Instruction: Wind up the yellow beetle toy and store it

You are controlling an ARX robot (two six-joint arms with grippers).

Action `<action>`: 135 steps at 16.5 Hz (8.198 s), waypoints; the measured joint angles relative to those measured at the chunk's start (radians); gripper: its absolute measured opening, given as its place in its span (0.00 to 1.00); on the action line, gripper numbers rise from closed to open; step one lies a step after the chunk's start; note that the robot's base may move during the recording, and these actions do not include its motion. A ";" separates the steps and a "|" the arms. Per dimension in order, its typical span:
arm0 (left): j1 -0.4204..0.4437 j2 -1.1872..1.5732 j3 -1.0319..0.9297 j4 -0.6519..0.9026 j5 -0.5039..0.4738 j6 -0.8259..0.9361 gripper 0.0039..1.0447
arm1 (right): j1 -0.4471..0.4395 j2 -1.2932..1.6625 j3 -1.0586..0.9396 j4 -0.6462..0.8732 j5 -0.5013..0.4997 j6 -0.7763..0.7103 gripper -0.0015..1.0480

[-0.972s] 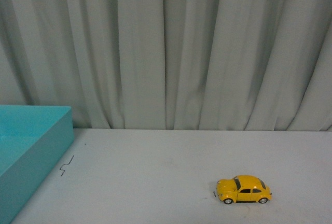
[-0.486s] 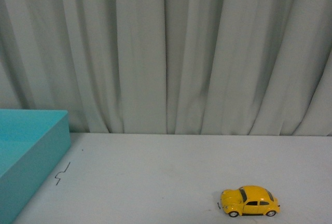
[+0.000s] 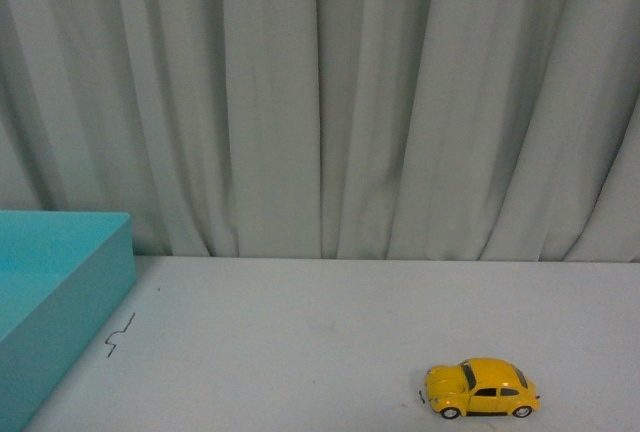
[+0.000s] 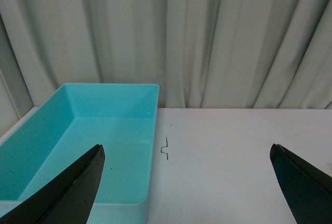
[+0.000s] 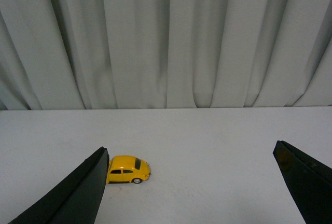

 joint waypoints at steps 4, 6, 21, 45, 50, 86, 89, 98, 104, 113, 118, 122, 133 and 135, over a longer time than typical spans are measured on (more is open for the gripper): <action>0.000 0.000 0.000 0.000 0.000 0.000 0.94 | 0.000 0.000 0.000 0.000 0.000 0.000 0.94; 0.000 0.000 0.000 0.000 0.001 0.000 0.94 | -0.144 0.146 0.038 -0.040 -0.260 0.082 0.94; 0.000 0.000 0.000 0.000 0.000 0.000 0.94 | -0.091 1.957 1.068 0.446 -0.905 -0.442 0.94; 0.000 0.000 0.000 0.000 0.000 0.000 0.94 | 0.018 2.436 1.690 -0.723 -0.594 -1.723 0.51; 0.000 0.000 0.000 0.000 0.000 0.000 0.94 | 0.025 2.436 1.711 -0.689 -0.628 -1.690 0.40; 0.000 0.000 0.000 0.000 0.000 0.000 0.94 | -0.355 2.354 1.380 -0.679 -0.691 -1.720 0.57; 0.000 0.000 0.000 0.000 0.000 0.000 0.94 | -0.373 2.360 1.376 -0.679 -0.705 -1.719 0.85; 0.000 0.000 0.000 0.000 0.000 0.000 0.94 | -0.365 2.350 1.344 -0.599 -0.723 -1.678 0.93; 0.000 0.000 0.000 0.000 0.000 0.000 0.94 | -0.237 2.198 1.082 -0.227 -0.844 -1.617 0.93; 0.000 0.000 0.000 0.000 0.000 0.000 0.94 | -0.194 1.852 1.001 -0.185 -0.998 -1.505 0.93; 0.000 0.000 0.000 0.000 0.000 0.000 0.94 | 0.014 1.350 0.484 0.736 -0.165 -0.554 0.54; 0.000 0.000 0.000 0.000 0.000 0.000 0.94 | -0.011 1.081 0.296 0.787 0.000 -0.064 0.11; 0.000 0.000 0.000 0.000 0.000 0.000 0.94 | -0.011 0.669 0.046 0.607 0.000 -0.010 0.02; 0.000 0.000 0.000 0.000 0.000 0.000 0.94 | -0.011 0.633 0.008 0.629 0.000 -0.010 0.02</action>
